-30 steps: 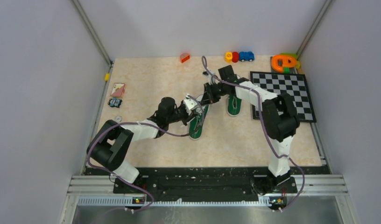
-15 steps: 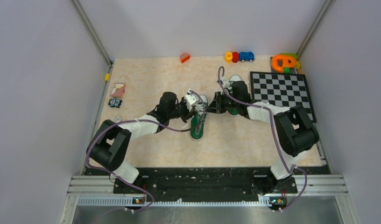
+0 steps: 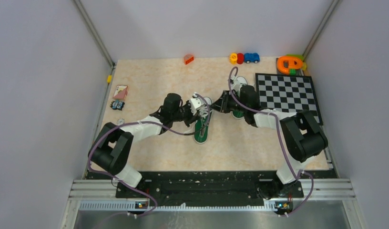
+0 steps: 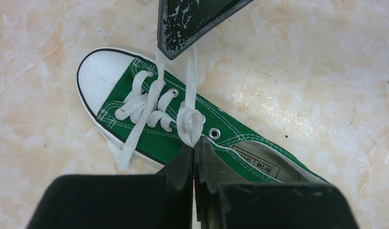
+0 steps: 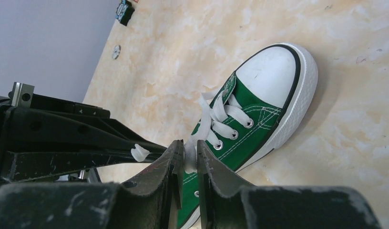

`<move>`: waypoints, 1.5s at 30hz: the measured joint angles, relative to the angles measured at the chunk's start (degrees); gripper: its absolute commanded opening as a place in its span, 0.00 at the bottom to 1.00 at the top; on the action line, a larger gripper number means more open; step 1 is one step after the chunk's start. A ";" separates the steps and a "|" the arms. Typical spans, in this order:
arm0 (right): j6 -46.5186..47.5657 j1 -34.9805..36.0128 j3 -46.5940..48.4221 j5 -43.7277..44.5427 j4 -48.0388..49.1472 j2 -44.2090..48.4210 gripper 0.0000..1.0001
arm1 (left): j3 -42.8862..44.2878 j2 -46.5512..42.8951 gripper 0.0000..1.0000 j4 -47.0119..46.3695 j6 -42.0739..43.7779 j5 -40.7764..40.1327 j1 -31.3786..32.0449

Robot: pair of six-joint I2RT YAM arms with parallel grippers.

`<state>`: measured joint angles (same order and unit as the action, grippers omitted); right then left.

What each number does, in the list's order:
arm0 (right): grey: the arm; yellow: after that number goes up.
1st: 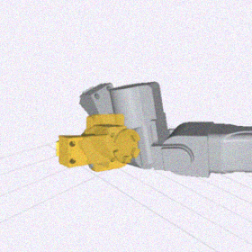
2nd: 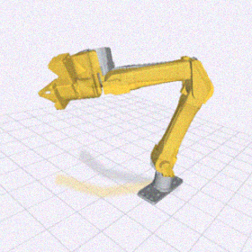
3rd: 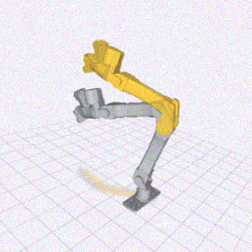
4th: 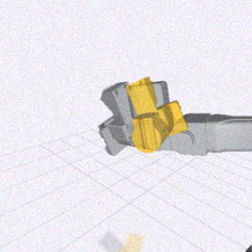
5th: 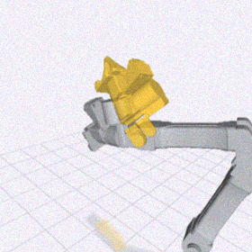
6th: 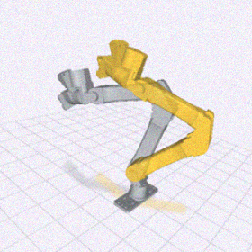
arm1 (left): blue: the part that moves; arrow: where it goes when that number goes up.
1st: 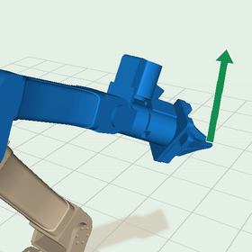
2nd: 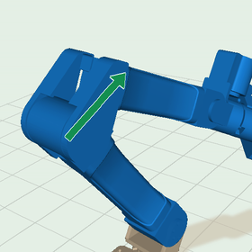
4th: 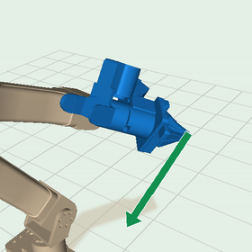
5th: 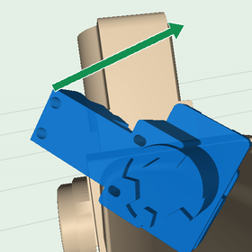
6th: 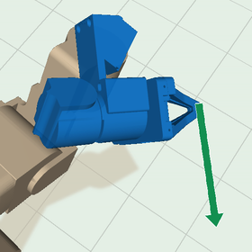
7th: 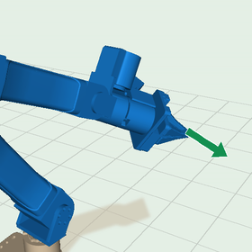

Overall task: Tie the shoes
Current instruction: Wrap the shoelace around the shoelace.

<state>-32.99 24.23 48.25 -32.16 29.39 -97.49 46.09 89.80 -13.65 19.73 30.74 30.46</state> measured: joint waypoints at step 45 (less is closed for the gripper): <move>16.11 0.37 17.99 0.79 -25.35 0.09 0.58 | 3.08 0.04 0.00 5.05 5.22 -0.02 -0.04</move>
<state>-16.88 24.60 66.24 -31.38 4.03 -97.41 49.17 89.84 -8.60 24.95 30.72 30.41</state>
